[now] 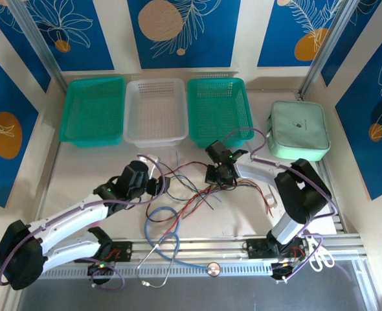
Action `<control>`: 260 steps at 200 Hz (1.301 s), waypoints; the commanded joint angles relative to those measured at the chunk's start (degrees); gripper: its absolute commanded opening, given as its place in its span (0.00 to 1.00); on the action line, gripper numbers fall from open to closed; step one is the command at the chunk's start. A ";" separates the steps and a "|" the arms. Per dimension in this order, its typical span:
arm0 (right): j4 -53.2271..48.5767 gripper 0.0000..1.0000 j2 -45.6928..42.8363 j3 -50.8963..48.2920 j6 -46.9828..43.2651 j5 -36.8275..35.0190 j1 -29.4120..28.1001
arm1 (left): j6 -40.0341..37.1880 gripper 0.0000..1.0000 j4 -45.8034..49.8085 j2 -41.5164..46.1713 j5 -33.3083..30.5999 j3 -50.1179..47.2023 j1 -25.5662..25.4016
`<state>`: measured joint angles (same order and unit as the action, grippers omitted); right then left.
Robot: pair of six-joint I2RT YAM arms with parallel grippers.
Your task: Untangle the cables
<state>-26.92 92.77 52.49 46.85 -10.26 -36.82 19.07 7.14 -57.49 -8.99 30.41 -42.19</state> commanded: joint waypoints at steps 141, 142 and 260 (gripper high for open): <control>-5.36 0.00 -25.65 3.67 -0.97 4.01 3.43 | 2.53 0.76 5.78 -1.25 14.42 11.75 -1.49; -5.35 0.00 -25.77 3.67 -0.97 4.10 3.51 | 2.54 0.76 5.78 -1.27 14.56 11.76 -1.53; -0.58 0.00 -30.88 4.99 2.72 13.57 10.70 | 2.46 0.50 -0.23 -9.13 23.24 14.38 -7.27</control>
<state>-29.45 63.44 55.83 48.31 0.51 -26.72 22.00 8.82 -64.90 11.92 42.63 -48.03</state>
